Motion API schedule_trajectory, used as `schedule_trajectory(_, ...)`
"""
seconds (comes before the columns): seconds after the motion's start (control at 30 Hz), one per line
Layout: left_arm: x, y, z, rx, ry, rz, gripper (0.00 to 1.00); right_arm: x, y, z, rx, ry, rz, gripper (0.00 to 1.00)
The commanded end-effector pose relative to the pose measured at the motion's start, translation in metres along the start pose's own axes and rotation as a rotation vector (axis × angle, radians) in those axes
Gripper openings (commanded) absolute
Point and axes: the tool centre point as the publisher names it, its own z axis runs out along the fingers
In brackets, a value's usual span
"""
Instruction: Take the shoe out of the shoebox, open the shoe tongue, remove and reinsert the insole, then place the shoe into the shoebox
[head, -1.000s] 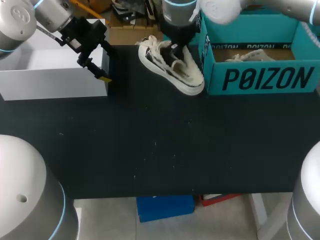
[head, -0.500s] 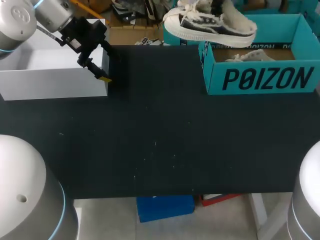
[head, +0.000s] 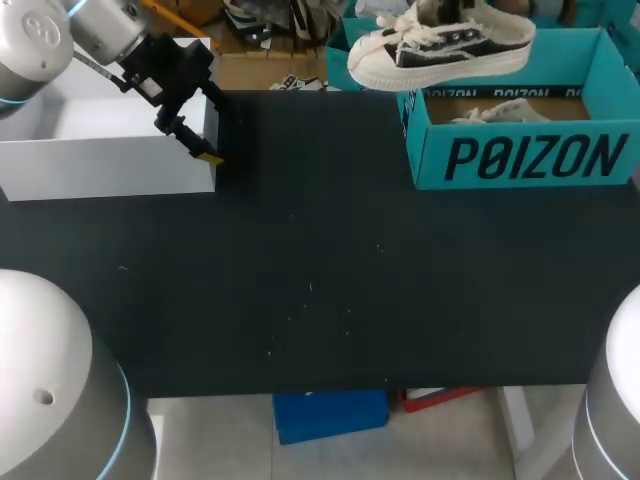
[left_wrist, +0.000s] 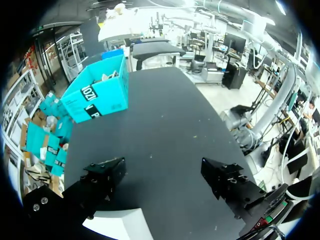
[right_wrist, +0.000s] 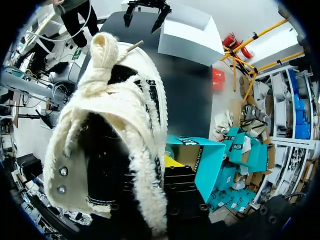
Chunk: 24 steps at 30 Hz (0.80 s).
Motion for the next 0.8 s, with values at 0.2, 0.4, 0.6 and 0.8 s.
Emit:
schedule_trajectory(0.2, 0.001, 0.0, 0.0, -0.004, 0.0, 0.0, 1.0, -0.031, -0.007, 0.014, 0.067, 0.009, 0.058, 0.0)
schedule_trajectory(0.4, 0.001, 0.0, 0.0, -0.004, 0.0, 0.0, 1.0, -0.066, -0.051, 0.025, 0.131, 0.026, 0.021, 0.0)
schedule_trajectory(0.6, 0.001, 0.0, 0.0, -0.004, 0.0, 0.0, 1.0, -0.1, -0.115, 0.033, 0.171, 0.033, 0.024, 0.0)
schedule_trajectory(0.8, 0.001, 0.0, 0.0, -0.004, 0.0, 0.0, 1.0, -0.131, -0.172, 0.05, 0.188, 0.03, 0.039, 0.0)
